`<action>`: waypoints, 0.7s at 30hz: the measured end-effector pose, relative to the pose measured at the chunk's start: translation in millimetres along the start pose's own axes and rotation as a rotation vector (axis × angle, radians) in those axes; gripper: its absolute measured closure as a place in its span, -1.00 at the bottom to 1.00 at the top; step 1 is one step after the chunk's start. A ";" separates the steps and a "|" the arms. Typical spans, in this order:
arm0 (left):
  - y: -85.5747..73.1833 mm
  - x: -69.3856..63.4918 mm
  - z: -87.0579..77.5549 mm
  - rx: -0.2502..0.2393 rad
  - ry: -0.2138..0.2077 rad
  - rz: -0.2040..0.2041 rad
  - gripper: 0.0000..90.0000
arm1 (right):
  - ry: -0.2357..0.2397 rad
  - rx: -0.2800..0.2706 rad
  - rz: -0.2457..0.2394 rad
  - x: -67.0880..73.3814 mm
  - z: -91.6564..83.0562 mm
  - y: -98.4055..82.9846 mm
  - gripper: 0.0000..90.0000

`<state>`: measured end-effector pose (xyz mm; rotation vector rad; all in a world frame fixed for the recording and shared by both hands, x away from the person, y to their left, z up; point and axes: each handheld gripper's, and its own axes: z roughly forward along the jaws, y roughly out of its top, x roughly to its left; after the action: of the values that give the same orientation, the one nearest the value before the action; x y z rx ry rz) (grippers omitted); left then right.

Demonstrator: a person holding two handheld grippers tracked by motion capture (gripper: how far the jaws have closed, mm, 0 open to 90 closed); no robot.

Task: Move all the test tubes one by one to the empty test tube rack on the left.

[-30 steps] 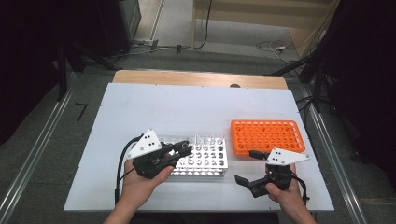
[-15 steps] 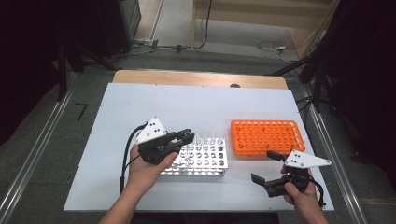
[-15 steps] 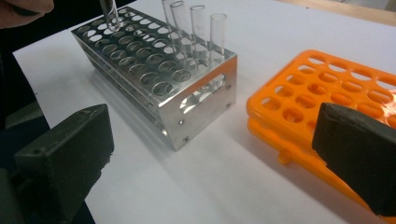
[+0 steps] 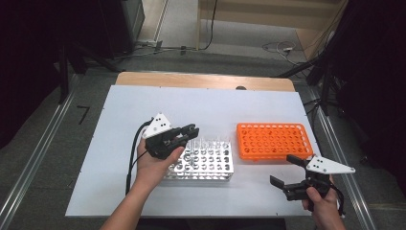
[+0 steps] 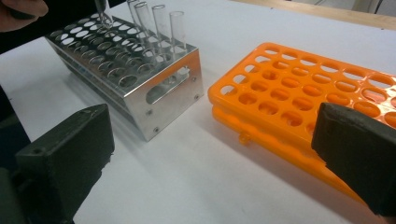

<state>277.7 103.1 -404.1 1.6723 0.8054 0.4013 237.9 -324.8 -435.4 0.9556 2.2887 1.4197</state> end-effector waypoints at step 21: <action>-13.7 9.2 27.6 0.039 0.052 -0.014 0.69 | 0.000 -0.001 0.015 -3.2 0.9 -2.2 -1.00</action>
<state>297.9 90.9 -425.9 1.6969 0.8682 0.4235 239.9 -326.9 -438.1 0.9743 2.2849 1.4263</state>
